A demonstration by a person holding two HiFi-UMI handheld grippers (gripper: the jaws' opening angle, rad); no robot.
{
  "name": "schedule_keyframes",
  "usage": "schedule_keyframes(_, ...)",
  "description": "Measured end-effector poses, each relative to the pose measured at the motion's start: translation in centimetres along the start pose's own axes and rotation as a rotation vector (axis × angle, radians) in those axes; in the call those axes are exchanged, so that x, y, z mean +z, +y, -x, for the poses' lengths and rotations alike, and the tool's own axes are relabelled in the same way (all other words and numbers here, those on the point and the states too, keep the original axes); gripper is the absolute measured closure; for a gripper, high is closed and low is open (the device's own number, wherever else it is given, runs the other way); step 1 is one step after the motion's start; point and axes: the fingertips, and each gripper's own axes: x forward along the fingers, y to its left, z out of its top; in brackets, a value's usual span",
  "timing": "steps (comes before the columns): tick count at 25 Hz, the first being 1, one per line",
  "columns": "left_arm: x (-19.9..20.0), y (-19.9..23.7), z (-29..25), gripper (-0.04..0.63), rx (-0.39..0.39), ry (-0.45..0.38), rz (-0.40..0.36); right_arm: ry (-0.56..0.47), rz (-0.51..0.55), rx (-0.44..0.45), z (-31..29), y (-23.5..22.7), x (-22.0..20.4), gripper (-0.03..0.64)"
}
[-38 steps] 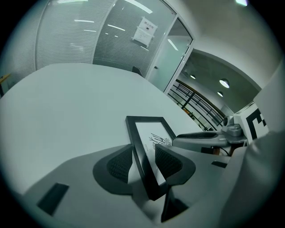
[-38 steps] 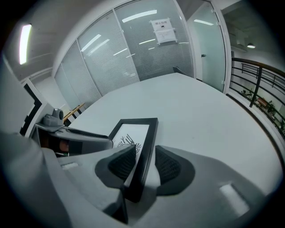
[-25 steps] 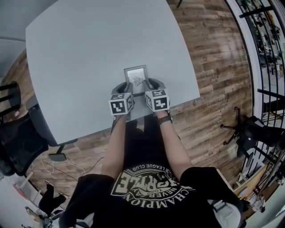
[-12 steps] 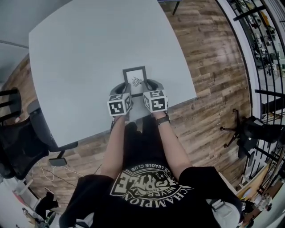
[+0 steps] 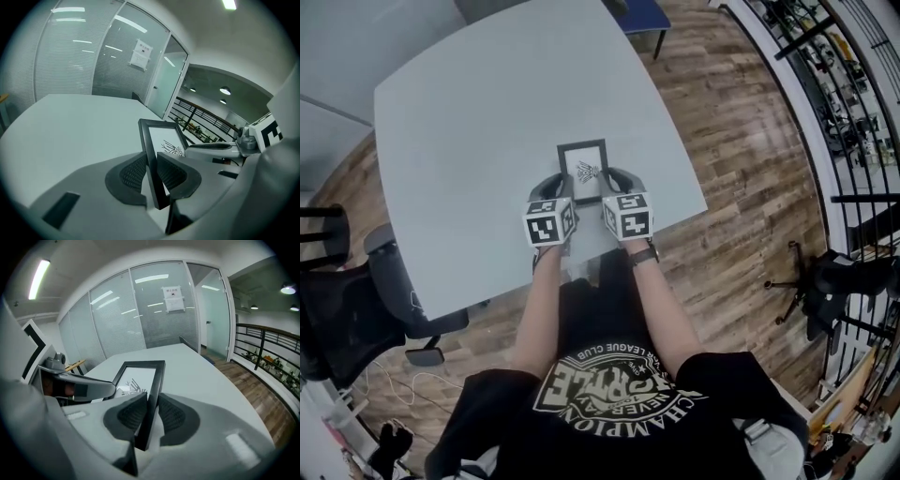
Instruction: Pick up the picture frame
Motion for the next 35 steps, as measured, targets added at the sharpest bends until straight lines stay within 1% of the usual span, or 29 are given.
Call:
schedule_keyframes(6, 3.3, -0.3, 3.3, 0.518, -0.004, -0.082, -0.045, -0.102, 0.008, 0.009, 2.2, 1.9, 3.5, 0.543)
schedule_keyframes(11, 6.7, -1.5, 6.2, 0.518, -0.008, -0.165, -0.103, -0.184, 0.016, -0.033, 4.7, 2.8, 7.0, 0.543)
schedule_keyframes(13, 8.2, -1.8, 7.5, 0.520, -0.006, -0.199, -0.124, -0.221, 0.028, -0.037, 5.7, 3.5, 8.6, 0.543)
schedule_keyframes(19, 12.3, -2.8, 11.5, 0.518, -0.005, -0.311, -0.155, -0.335, 0.079, -0.030, 9.0, 5.4, 13.5, 0.544)
schedule_keyframes(25, 16.2, -4.1, 15.1, 0.520, 0.001, -0.419, -0.200, -0.446, 0.105, -0.022, 11.9, 6.6, 17.7, 0.545)
schedule_keyframes(29, 18.3, -5.0, 17.5, 0.520, 0.004, -0.477, -0.229, -0.510, 0.125, -0.021, 13.9, 7.6, 20.1, 0.545)
schedule_keyframes(32, 19.5, -5.2, 19.3, 0.520, 0.006, -0.518, -0.247, -0.557, 0.164, -0.030, 15.3, 8.6, 21.7, 0.545)
schedule_keyframes(35, 20.8, -5.7, 20.8, 0.520, 0.010, -0.558, -0.264, -0.600, 0.178, -0.019, 16.7, 9.4, 23.2, 0.545)
